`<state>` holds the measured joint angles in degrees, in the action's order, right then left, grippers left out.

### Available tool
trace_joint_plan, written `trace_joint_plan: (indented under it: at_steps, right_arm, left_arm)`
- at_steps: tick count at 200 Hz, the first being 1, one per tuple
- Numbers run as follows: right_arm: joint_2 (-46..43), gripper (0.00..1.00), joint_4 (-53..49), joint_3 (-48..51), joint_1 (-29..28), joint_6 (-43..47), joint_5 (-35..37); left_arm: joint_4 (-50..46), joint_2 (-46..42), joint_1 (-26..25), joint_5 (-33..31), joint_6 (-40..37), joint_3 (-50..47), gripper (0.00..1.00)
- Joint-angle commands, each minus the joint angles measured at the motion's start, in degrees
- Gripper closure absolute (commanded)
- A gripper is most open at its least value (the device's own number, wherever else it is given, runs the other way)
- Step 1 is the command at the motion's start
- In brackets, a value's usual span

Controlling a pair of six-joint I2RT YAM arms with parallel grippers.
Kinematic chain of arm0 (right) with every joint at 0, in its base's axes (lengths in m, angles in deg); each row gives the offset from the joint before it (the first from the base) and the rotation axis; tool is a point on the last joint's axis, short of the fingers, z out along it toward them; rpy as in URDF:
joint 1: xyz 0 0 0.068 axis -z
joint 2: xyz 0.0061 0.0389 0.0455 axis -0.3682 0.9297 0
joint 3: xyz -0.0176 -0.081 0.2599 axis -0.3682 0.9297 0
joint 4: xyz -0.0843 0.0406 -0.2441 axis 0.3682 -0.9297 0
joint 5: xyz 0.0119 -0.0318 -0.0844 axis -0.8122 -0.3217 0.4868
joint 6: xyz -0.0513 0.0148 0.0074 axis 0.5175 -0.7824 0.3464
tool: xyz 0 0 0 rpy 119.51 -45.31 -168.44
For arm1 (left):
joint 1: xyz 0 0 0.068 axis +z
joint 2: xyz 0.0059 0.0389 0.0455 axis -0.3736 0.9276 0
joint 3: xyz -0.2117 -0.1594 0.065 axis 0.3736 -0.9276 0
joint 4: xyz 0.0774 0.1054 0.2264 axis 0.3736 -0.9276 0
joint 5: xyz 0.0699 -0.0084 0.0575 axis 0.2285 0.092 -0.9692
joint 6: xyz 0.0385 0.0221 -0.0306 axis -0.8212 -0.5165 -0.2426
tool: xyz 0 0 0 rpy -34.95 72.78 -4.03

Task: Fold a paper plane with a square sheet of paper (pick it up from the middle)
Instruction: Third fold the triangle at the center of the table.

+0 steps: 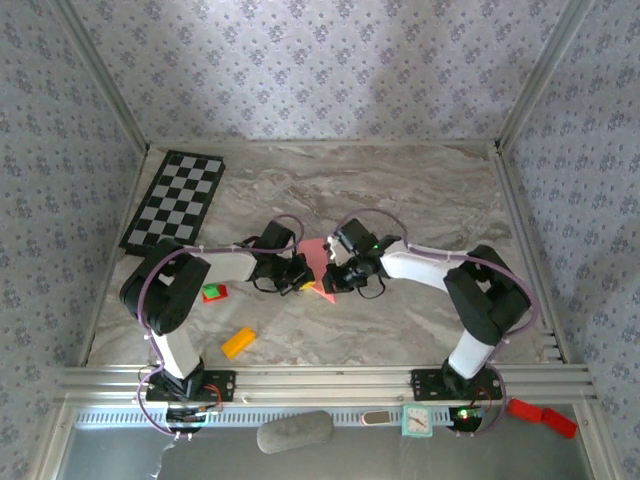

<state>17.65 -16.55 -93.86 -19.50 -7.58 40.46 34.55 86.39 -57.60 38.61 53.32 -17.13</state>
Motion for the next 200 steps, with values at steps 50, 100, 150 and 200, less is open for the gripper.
trace_joint_plan:
  at_steps: [50, 100, 150, 200]
  right_arm:
    - [6.6, 1.0, -0.7, -2.9, -0.5, 1.5, 1.9]
    - [7.9, 1.0, -1.9, -1.6, -0.4, 1.0, 4.1]
    - [8.5, 1.0, -2.1, -1.7, -0.4, 0.3, 4.3]
    - [8.6, 1.0, -2.3, -1.8, -0.5, 0.1, 4.3]
  left_arm:
    - [-3.5, 1.1, -0.1, -3.7, -1.8, 0.3, 0.96]
    - [-0.5, -3.5, -0.4, -3.1, -4.2, -0.6, 0.94]
    - [3.0, -5.1, -2.1, -2.6, -5.2, -3.4, 0.95]
    - [4.2, -3.0, -3.5, -2.7, -6.8, -3.2, 0.95]
